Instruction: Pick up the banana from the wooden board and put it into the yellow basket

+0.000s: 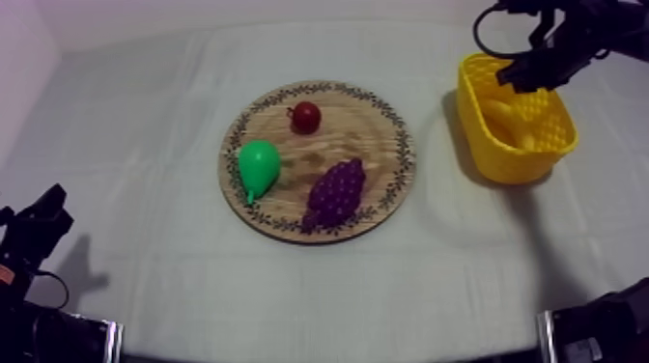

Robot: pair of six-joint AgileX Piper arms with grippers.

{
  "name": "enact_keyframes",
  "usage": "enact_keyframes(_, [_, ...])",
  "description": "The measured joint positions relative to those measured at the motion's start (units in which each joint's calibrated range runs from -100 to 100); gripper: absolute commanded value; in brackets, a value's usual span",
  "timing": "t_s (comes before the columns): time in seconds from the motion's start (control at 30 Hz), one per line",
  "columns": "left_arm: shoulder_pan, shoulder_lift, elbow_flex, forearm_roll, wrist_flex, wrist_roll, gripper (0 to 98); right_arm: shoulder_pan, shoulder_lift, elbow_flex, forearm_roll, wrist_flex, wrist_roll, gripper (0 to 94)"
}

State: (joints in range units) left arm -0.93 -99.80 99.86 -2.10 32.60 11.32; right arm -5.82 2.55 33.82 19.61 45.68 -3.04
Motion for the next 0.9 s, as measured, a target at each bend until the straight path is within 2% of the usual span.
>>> enact_keyframes(0.17, [0.0,0.0,0.0,0.0,0.0,0.0,0.1,-1.1,-6.8,2.4,0.1,-0.4,-0.4,2.7])
enact_keyframes(0.3, [0.0,0.0,0.0,0.0,0.0,0.0,0.1,-1.3,-13.4,6.0,-0.3,-3.0,-0.8,1.1])
enact_keyframes(0.37, [0.0,0.0,0.0,0.0,0.0,0.0,0.1,-0.5,-17.9,8.5,-1.3,-4.8,-0.8,0.8])
enact_keyframes(0.47, [0.0,0.0,0.0,0.0,0.0,0.0,0.1,1.4,-25.2,12.7,-4.9,-9.6,1.1,0.7])
enact_keyframes(0.53, [0.0,0.0,0.0,0.0,0.0,0.0,0.1,3.4,-29.9,15.9,-8.5,-13.0,3.0,0.6])
enact_keyframes(0.73, [0.0,0.0,0.0,0.0,0.0,0.0,0.1,7.1,-45.6,28.7,-22.2,-19.8,12.5,0.6])
enact_keyframes(0.9, [0.0,0.0,0.0,0.0,0.0,0.0,0.1,6.1,-58.7,40.7,-27.9,-19.5,17.4,0.6])
